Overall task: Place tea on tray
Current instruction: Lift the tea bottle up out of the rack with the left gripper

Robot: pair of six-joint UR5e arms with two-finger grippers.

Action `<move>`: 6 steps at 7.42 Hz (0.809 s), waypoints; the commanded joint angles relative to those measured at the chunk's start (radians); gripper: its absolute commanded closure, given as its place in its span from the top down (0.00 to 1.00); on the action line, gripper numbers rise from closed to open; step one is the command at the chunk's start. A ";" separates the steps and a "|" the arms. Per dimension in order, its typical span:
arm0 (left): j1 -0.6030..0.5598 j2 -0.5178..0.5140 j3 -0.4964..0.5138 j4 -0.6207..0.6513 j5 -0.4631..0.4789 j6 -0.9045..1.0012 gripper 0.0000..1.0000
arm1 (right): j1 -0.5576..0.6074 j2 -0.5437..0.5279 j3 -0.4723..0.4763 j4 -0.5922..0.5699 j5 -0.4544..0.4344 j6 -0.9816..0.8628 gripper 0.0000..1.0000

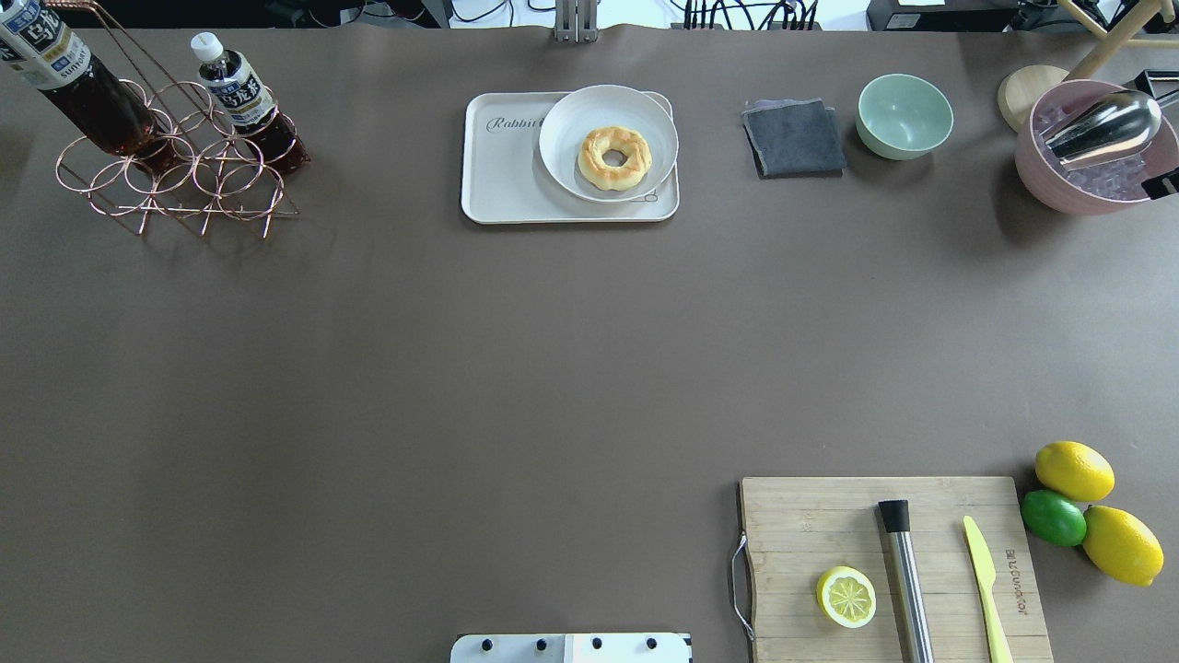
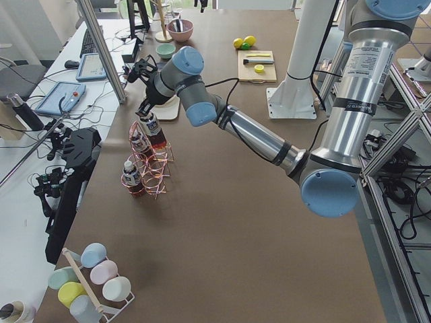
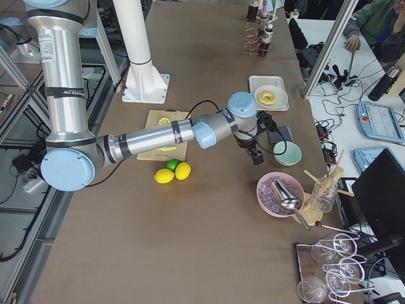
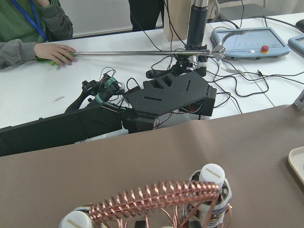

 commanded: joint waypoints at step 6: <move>0.623 -0.321 -0.175 0.418 0.537 -0.180 0.00 | -0.187 0.238 0.025 0.000 -0.007 0.002 1.00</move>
